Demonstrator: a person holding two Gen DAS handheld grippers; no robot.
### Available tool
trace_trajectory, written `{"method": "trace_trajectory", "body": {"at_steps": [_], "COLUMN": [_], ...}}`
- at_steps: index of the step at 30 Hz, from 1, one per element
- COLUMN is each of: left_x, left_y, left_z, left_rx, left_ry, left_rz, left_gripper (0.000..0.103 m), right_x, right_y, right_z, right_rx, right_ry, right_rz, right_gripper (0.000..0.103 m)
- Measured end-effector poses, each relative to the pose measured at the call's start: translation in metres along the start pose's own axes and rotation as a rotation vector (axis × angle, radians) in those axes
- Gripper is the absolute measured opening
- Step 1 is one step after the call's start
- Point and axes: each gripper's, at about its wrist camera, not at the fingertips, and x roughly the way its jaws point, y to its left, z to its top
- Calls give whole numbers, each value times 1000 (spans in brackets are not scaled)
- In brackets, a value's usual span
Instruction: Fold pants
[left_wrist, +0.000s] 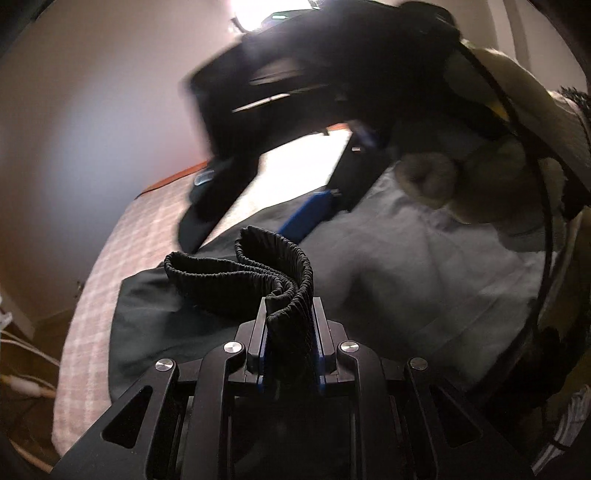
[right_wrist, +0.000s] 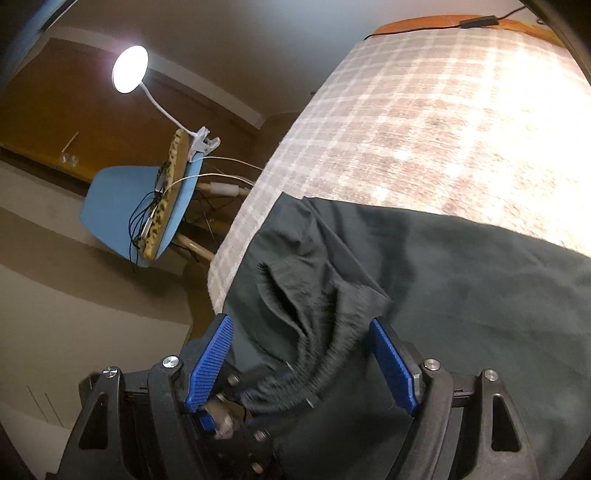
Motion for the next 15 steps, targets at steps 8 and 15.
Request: {"method": "trace_trajectory", "body": {"at_steps": [8, 15], "left_x": [11, 13], "left_y": [-24, -40], "left_z": [11, 21], "left_rx": [100, 210], "left_ry": [11, 55], "left_rz": [-5, -10], "left_gripper": [17, 17], "right_x": [19, 12], "right_y": [6, -8], "right_z": [10, 7], "right_rx": [-29, -6], "right_ry": [67, 75], "right_rz": [-150, -215], "right_gripper": [79, 33]}}
